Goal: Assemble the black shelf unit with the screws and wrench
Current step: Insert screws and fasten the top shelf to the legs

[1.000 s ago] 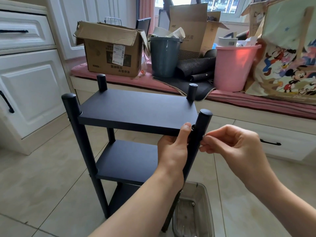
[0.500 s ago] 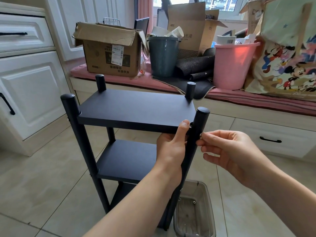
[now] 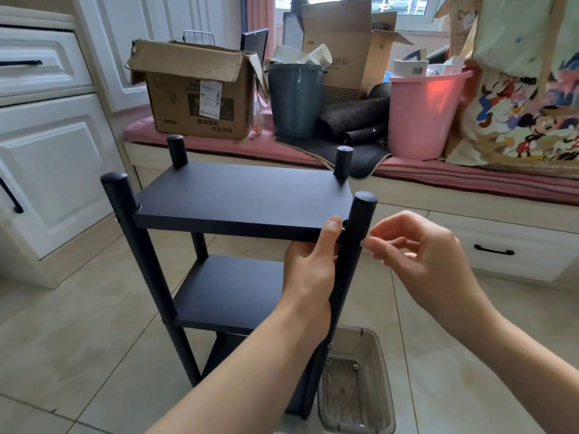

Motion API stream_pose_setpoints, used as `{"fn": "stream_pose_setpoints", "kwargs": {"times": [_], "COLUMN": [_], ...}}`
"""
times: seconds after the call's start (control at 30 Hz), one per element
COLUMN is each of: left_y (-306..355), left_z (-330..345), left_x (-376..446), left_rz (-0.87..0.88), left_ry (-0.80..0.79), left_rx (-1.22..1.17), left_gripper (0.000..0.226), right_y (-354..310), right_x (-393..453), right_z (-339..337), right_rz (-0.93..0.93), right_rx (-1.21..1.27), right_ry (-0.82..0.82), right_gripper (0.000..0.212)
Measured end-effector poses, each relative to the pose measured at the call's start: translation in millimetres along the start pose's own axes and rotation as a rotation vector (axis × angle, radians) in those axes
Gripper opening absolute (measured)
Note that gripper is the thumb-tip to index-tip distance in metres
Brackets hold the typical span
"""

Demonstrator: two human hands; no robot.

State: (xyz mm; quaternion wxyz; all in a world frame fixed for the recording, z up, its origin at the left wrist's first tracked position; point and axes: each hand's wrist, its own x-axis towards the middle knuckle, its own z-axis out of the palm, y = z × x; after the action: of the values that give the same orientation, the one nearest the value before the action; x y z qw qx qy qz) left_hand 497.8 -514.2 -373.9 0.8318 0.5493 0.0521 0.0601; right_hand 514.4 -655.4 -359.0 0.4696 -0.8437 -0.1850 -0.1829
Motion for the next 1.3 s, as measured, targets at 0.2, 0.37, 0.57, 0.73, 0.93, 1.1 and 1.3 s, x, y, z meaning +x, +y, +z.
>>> {"fn": "stream_pose_setpoints", "kwargs": {"times": [0.2,0.37,0.57,0.73,0.93,1.1,1.3], "left_y": [-6,2,13,24,35,32,24], "left_z": [3,0,-12,-27,-30,-31,-28], "left_x": [-1,-8,-13,-25,-31,-13,-4], "left_rz": [0.0,-0.006,-0.061,-0.009,0.915,0.811,0.758], "left_ry": [0.033,0.034,0.065,0.089,0.178,0.028,0.022], "left_rx": [-0.012,-0.077,0.149,0.728,1.211,1.45,1.398], "left_gripper": [0.025,0.03,0.02,0.016,0.013,0.06,0.063], "right_y": [6,9,18,22,23,20,20], "right_x": [0,8,16,17,21,22,20], "right_z": [3,1,1,-2,-2,-4,-3], "right_rz": [0.17,0.247,0.207,0.192,0.242,0.295,0.327], "right_rx": [0.287,0.618,0.628,0.62,0.675,0.693,0.733], "right_ry": [-0.06,-0.391,-0.462,-0.438,-0.457,-0.452,-0.479], "right_gripper": [0.024,0.05,0.052,0.052,0.055,0.051,0.044]}}
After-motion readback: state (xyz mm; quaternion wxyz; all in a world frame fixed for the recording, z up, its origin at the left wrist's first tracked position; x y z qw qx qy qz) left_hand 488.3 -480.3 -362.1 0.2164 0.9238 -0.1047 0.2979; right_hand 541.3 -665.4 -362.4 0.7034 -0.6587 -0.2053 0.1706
